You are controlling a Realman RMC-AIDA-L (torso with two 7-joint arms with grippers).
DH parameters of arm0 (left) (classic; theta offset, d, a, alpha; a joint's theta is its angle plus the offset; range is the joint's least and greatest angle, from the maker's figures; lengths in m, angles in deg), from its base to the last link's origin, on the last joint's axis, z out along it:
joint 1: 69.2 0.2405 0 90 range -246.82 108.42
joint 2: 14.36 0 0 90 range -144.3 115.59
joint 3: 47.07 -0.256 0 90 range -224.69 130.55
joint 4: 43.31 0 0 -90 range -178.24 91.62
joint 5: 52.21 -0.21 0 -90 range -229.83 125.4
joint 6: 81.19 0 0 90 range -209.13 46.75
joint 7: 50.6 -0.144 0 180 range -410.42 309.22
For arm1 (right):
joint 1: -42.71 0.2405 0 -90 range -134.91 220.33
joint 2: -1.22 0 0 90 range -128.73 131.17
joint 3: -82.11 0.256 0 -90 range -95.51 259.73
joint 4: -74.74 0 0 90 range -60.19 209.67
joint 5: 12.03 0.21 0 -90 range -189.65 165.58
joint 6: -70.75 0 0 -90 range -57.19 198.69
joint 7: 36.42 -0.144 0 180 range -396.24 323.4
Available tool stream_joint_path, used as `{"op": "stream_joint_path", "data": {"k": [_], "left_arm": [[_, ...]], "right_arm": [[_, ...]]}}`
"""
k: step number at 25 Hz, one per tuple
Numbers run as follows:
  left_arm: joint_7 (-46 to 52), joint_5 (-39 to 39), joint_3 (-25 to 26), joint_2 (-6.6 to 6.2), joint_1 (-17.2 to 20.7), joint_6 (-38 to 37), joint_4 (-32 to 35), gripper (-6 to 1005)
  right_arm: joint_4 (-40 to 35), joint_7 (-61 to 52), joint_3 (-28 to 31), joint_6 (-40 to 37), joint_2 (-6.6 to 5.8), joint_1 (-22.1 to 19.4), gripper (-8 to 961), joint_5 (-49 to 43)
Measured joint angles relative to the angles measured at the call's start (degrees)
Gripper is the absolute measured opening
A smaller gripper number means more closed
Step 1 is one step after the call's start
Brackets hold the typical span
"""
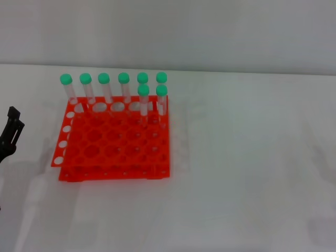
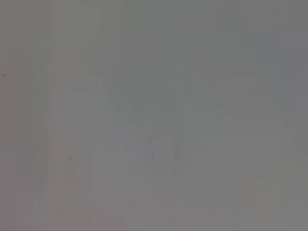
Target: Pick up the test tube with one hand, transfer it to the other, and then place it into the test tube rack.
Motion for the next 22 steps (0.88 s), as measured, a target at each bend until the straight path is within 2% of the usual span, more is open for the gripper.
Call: {"op": "stream_joint_path", "data": {"k": [22], "left_arm": [[0.26, 2.20, 0.17, 0.03, -0.88, -0.28, 0.00, 879]], "right_arm": [[-1.07, -0.35, 0.09, -1.61, -0.18, 0.76, 810, 0.19]]}}
